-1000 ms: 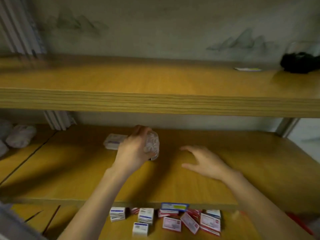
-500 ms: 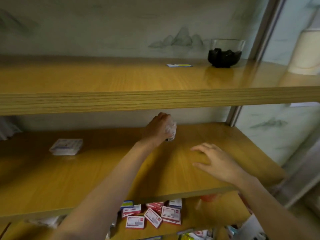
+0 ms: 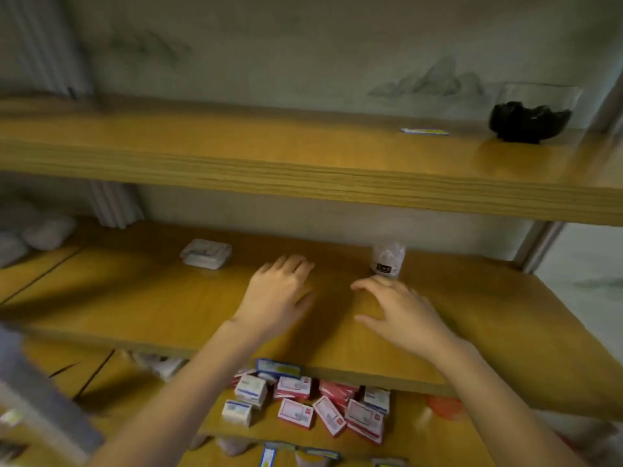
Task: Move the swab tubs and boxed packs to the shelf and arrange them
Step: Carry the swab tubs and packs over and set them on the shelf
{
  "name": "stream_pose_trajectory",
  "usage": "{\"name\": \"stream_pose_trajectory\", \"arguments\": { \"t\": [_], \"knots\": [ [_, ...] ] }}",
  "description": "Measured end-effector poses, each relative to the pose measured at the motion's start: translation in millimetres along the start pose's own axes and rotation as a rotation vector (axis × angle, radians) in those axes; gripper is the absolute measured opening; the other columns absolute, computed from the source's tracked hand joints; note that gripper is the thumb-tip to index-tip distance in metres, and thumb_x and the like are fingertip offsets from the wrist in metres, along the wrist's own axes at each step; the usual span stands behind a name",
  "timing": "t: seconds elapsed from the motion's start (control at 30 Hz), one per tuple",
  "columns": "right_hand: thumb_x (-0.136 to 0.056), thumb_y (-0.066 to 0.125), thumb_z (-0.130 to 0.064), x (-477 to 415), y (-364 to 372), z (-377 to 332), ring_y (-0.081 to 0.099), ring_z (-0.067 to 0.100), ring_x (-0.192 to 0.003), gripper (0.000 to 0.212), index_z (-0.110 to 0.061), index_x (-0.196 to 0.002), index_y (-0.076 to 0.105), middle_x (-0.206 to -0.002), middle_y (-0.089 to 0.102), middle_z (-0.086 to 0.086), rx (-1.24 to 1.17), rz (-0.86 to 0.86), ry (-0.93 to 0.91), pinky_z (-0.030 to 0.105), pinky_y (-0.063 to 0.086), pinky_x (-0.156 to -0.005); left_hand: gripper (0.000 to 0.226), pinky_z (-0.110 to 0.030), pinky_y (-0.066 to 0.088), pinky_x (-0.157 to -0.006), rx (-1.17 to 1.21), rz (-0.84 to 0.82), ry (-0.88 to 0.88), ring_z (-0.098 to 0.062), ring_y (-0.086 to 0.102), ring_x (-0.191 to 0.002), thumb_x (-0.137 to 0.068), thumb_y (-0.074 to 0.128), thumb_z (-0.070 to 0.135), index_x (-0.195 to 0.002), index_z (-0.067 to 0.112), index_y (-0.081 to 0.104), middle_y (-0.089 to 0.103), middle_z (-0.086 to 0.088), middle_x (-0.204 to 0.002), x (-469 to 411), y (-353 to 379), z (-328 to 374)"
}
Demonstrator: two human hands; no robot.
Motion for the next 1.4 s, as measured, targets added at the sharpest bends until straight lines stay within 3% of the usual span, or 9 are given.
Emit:
{"name": "stream_pose_trajectory", "arguments": {
  "t": [0.13, 0.5, 0.6, 0.73, 0.9, 1.1, 1.4],
  "knots": [
    [-0.089, 0.052, -0.041, -32, 20, -73, 0.037, 0.010, -0.127, 0.046, -0.033, -0.133, 0.037, -0.136, 0.041, -0.013, -0.016, -0.012, -0.217, 0.031, 0.038, -0.095, 0.044, -0.031, 0.052, -0.060, -0.140, -0.093, -0.206, -0.022, 0.064, -0.083, -0.078, 0.037, 0.048, -0.098, 0.017, 0.061, 0.064, 0.000, -0.093, 71, -33, -65],
    [-0.090, 0.049, -0.044, -57, 63, -282, 0.039, 0.007, -0.122, 0.047, -0.036, -0.134, 0.033, -0.133, 0.042, -0.016, -0.064, -0.054, -0.635, 0.024, 0.034, -0.086, 0.053, -0.029, 0.054, -0.059, -0.272, -0.149, -0.668, -0.022, 0.067, -0.085, -0.077, 0.037, 0.054, -0.102, 0.016, 0.063, 0.067, 0.000, -0.096, 250, -115, -197],
    [-0.091, 0.048, -0.043, -58, 73, -337, 0.039, 0.008, -0.123, 0.047, -0.035, -0.135, 0.032, -0.133, 0.042, -0.016, -0.086, -0.049, -0.696, 0.024, 0.035, -0.091, 0.050, -0.029, 0.054, -0.061, -0.276, -0.146, -0.739, -0.021, 0.066, -0.086, -0.077, 0.040, 0.054, -0.102, 0.017, 0.063, 0.067, 0.002, -0.095, 290, -132, -231],
    [-0.090, 0.048, -0.045, -61, 87, -412, 0.040, 0.009, -0.121, 0.048, -0.034, -0.134, 0.034, -0.132, 0.044, -0.015, -0.099, -0.030, -0.735, 0.026, 0.038, -0.095, 0.050, -0.027, 0.051, -0.056, -0.312, -0.147, -0.781, -0.019, 0.066, -0.081, -0.078, 0.039, 0.055, -0.102, 0.018, 0.062, 0.066, 0.004, -0.092, 340, -160, -280],
    [-0.088, 0.049, -0.048, -67, 111, -500, 0.040, 0.008, -0.124, 0.049, -0.035, -0.133, 0.035, -0.134, 0.044, -0.015, -0.114, -0.035, -0.733, 0.028, 0.038, -0.097, 0.055, -0.030, 0.052, -0.062, -0.326, -0.142, -0.804, -0.018, 0.065, -0.089, -0.079, 0.034, 0.059, -0.108, 0.020, 0.060, 0.066, 0.005, -0.097, 390, -186, -337],
    [-0.090, 0.048, -0.046, -84, 134, -568, 0.040, 0.011, -0.124, 0.049, -0.031, -0.135, 0.035, -0.134, 0.044, -0.011, -0.122, -0.092, -0.713, 0.032, 0.040, -0.095, 0.056, -0.026, 0.044, -0.086, -0.273, -0.138, -0.767, -0.012, 0.049, -0.117, -0.086, 0.044, 0.056, -0.132, 0.025, 0.041, 0.052, 0.008, -0.128, 421, -200, -388],
    [-0.089, 0.050, -0.044, -141, 169, -632, 0.040, 0.009, -0.124, 0.049, -0.030, -0.135, 0.036, -0.136, 0.043, -0.011, -0.188, -0.124, -0.656, 0.028, 0.040, -0.097, 0.051, -0.027, 0.047, -0.079, -0.217, -0.115, -0.704, -0.014, 0.053, -0.111, -0.087, 0.046, 0.052, -0.129, 0.023, 0.046, 0.056, 0.006, -0.122, 422, -196, -477]
  ]
}}
Point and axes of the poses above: each hand's wrist, its own x-axis away from the middle knuckle, its own y-axis out of the palm, z = x × y, the point moved 7 cm from there along -x, towards the middle knuckle
